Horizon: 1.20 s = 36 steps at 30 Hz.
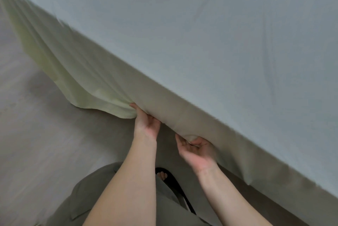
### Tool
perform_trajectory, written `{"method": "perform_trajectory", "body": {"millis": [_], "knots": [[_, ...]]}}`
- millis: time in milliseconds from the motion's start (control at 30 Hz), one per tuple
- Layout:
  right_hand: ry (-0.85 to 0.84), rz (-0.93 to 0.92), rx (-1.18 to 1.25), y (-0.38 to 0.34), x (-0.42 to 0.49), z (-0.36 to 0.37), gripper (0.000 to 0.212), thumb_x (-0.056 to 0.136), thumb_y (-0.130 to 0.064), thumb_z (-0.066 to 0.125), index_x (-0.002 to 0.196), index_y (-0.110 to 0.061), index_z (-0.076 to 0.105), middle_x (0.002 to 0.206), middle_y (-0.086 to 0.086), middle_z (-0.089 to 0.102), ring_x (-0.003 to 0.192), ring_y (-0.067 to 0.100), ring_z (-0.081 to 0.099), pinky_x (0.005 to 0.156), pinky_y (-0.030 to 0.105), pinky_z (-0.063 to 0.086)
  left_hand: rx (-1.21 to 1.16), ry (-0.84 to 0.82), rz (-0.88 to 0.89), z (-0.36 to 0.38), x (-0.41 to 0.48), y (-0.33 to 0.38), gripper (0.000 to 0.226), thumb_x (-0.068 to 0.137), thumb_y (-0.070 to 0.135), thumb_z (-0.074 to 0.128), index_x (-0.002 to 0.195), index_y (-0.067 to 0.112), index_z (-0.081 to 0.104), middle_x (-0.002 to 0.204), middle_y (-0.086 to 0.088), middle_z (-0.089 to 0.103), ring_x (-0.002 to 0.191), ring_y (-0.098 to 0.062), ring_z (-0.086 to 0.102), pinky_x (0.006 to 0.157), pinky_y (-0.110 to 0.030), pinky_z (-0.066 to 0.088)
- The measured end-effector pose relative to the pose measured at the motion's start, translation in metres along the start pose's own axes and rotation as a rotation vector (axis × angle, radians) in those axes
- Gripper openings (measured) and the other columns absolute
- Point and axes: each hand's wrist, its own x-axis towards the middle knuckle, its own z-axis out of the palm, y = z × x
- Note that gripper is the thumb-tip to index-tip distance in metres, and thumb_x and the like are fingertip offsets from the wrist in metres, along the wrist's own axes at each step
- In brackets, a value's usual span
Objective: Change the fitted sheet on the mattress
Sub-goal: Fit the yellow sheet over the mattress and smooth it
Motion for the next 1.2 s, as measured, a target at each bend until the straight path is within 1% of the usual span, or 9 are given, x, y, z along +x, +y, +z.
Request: {"method": "perform_trajectory", "body": {"millis": [267, 400, 500, 633, 767, 867, 1067, 1133, 1200], "knots": [[0.044, -0.133, -0.167, 0.006, 0.008, -0.021, 0.033, 0.07, 0.015, 0.034, 0.088, -0.001, 0.056, 0.105, 0.018, 0.064, 0.116, 0.035, 0.058, 0.11, 0.044, 0.038, 0.028, 0.036, -0.016, -0.004, 0.005, 0.002, 0.038, 0.095, 0.049, 0.052, 0.105, 0.014, 0.065, 0.085, -0.007, 0.076, 0.071, -0.023, 0.074, 0.051, -0.038, 0.057], [0.126, -0.212, -0.06, -0.009, 0.009, -0.029, 0.04, 0.057, 0.019, 0.034, 0.083, -0.002, 0.056, 0.1, 0.016, 0.062, 0.12, 0.031, 0.056, 0.107, 0.044, 0.042, 0.055, 0.034, -0.014, -0.005, 0.007, 0.003, 0.036, 0.097, 0.045, 0.051, 0.113, 0.016, 0.065, 0.105, -0.006, 0.072, 0.091, -0.023, 0.07, 0.07, -0.041, 0.058], [0.103, -0.155, -0.027, -0.013, 0.01, -0.029, 0.045, 0.062, 0.023, 0.034, 0.091, 0.001, 0.059, 0.099, 0.02, 0.064, 0.115, 0.033, 0.058, 0.104, 0.045, 0.045, 0.052, 0.03, -0.011, -0.005, 0.009, 0.004, 0.037, 0.097, 0.046, 0.05, 0.113, 0.017, 0.065, 0.108, -0.005, 0.072, 0.094, -0.022, 0.069, 0.087, -0.045, 0.054], [0.033, -0.079, -0.1, -0.012, 0.011, -0.029, 0.049, 0.067, 0.025, 0.035, 0.107, 0.007, 0.058, 0.106, 0.031, 0.059, 0.11, 0.04, 0.055, 0.108, 0.052, 0.039, 0.097, 0.044, -0.007, -0.006, 0.009, 0.008, 0.039, 0.096, 0.05, 0.049, 0.108, 0.016, 0.065, 0.094, -0.007, 0.075, 0.078, -0.023, 0.073, 0.057, -0.041, 0.059], [0.025, -0.032, -0.092, -0.015, 0.014, -0.023, 0.048, 0.069, 0.022, 0.029, 0.111, 0.018, 0.052, 0.114, 0.037, 0.058, 0.112, 0.047, 0.053, 0.107, 0.053, 0.04, 0.168, 0.099, -0.033, -0.01, 0.01, 0.016, 0.036, 0.097, 0.045, 0.052, 0.114, 0.015, 0.062, 0.11, -0.009, 0.069, 0.099, -0.027, 0.065, 0.075, -0.046, 0.055], [-0.009, 0.043, -0.179, -0.007, 0.017, -0.022, 0.044, 0.08, 0.011, 0.028, 0.115, 0.013, 0.054, 0.117, 0.031, 0.063, 0.102, 0.043, 0.062, 0.101, 0.053, 0.043, 0.322, 0.184, -0.018, -0.012, 0.01, 0.022, 0.021, 0.098, 0.032, 0.051, 0.094, 0.014, 0.061, 0.091, -0.006, 0.066, 0.083, -0.021, 0.065, 0.075, -0.036, 0.054], [-0.076, 0.094, -0.893, 0.049, 0.024, 0.003, 0.03, 0.096, -0.01, 0.04, 0.118, -0.008, 0.061, 0.121, 0.01, 0.066, 0.1, 0.022, 0.061, 0.089, 0.033, 0.048, 0.555, 0.47, 0.179, -0.01, 0.012, 0.034, 0.021, 0.088, 0.03, 0.068, 0.088, 0.009, 0.064, 0.077, -0.007, 0.065, 0.062, -0.021, 0.061, 0.045, -0.022, 0.05], [-0.242, -0.06, -1.183, 0.074, 0.019, 0.022, 0.029, 0.095, -0.008, 0.045, 0.114, -0.004, 0.066, 0.114, 0.01, 0.07, 0.102, 0.019, 0.065, 0.089, 0.029, 0.05, 0.551, 0.543, 0.284, -0.006, 0.011, 0.043, 0.017, 0.078, 0.015, 0.077, 0.073, 0.008, 0.063, 0.067, -0.007, 0.065, 0.053, -0.022, 0.058, 0.045, -0.026, 0.052], [-0.466, -0.409, -1.679, 0.093, 0.006, 0.048, 0.027, 0.092, -0.004, 0.048, 0.107, -0.004, 0.07, 0.101, 0.006, 0.071, 0.093, 0.016, 0.064, 0.083, 0.028, 0.05, 0.675, 0.63, 0.408, 0.002, 0.011, 0.062, 0.018, 0.072, 0.0, 0.075, 0.064, 0.01, 0.062, 0.071, -0.011, 0.068, 0.061, -0.023, 0.063, 0.063, -0.038, 0.059]]}}
